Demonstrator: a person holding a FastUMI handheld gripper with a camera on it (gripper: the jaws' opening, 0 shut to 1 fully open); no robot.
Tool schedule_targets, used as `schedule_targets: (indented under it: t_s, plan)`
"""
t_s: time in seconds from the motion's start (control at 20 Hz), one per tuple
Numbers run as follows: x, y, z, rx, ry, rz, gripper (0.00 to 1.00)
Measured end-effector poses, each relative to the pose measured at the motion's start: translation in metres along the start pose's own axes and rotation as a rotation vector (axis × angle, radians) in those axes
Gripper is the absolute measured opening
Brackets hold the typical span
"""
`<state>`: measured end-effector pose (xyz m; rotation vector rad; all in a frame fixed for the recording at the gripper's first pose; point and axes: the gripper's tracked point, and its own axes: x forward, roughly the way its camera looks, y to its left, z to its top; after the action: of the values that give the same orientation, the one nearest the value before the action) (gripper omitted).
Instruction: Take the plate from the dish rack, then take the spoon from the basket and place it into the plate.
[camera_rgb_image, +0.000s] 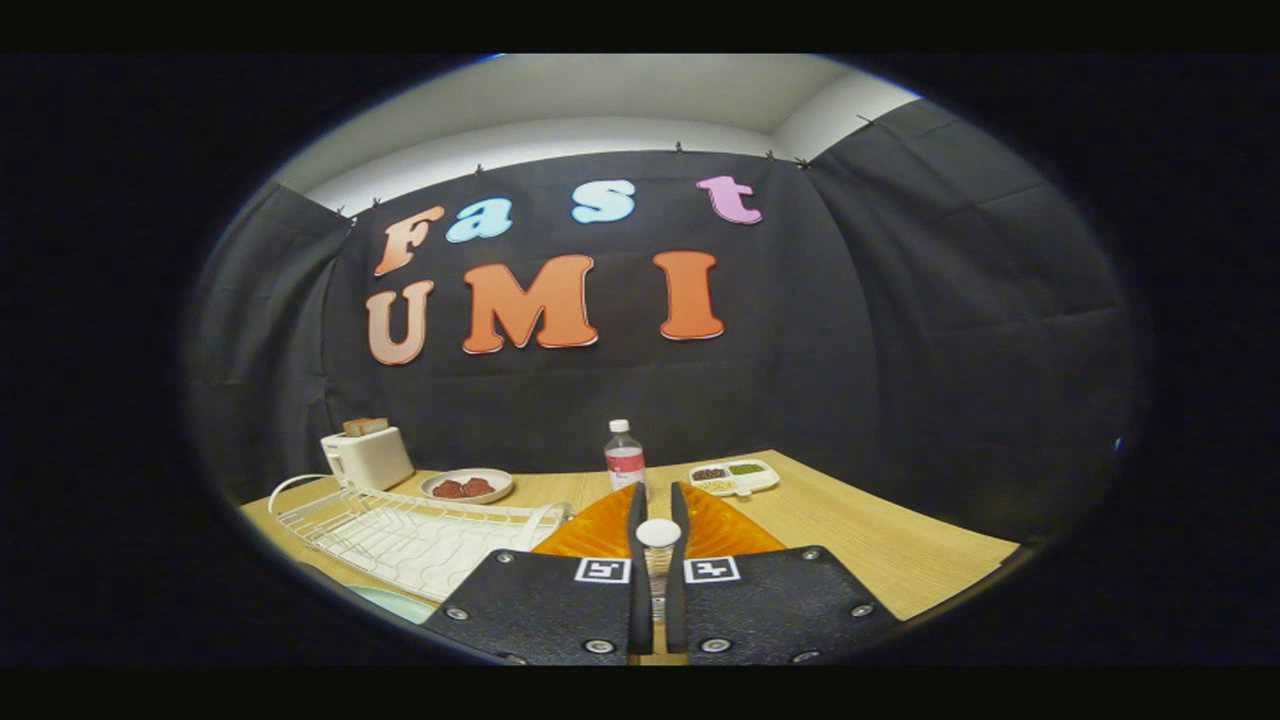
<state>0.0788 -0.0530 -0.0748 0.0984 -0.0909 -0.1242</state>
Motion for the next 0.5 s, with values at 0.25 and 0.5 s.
schedule_targets:
  t_s: [0.25, 0.5]
  plan:
    - [-0.038, 0.023, 0.017, -0.043, -0.029, 0.038, 0.05]
    - [-0.082, 0.059, 0.023, -0.04, -0.035, 0.1, 0.05]
